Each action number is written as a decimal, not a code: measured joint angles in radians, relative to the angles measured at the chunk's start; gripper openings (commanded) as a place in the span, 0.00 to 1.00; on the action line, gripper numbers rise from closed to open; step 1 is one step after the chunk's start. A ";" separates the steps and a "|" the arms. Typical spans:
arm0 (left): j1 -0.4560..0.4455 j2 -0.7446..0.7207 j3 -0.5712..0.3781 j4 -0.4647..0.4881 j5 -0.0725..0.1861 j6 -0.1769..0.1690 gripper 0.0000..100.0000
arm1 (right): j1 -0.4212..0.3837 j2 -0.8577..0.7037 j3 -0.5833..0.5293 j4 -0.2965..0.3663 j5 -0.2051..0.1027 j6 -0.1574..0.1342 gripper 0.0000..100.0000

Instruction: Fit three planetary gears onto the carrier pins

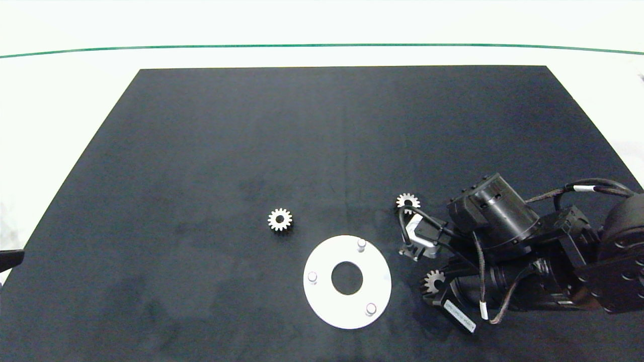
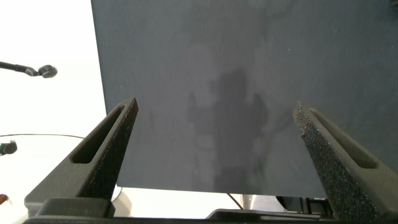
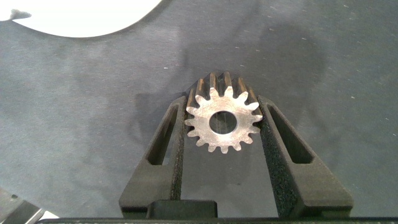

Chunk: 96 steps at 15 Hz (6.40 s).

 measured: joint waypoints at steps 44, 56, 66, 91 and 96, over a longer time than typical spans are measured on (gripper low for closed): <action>0.010 -0.037 0.003 -0.015 0.001 0.021 1.00 | 0.312 0.129 -0.250 0.124 -0.079 0.035 0.25; 0.010 -0.039 0.001 -0.017 0.001 0.021 1.00 | 0.310 0.128 -0.236 0.125 -0.080 0.035 0.25; 0.010 -0.039 0.002 -0.017 0.001 0.021 1.00 | 0.302 0.127 -0.237 0.125 -0.083 0.034 0.25; 0.009 -0.047 0.005 -0.018 0.000 0.021 1.00 | 0.308 0.132 -0.230 0.127 -0.099 0.031 1.00; 0.020 -0.054 0.008 -0.016 0.001 0.021 1.00 | 0.282 0.053 -0.232 0.127 -0.099 0.036 1.00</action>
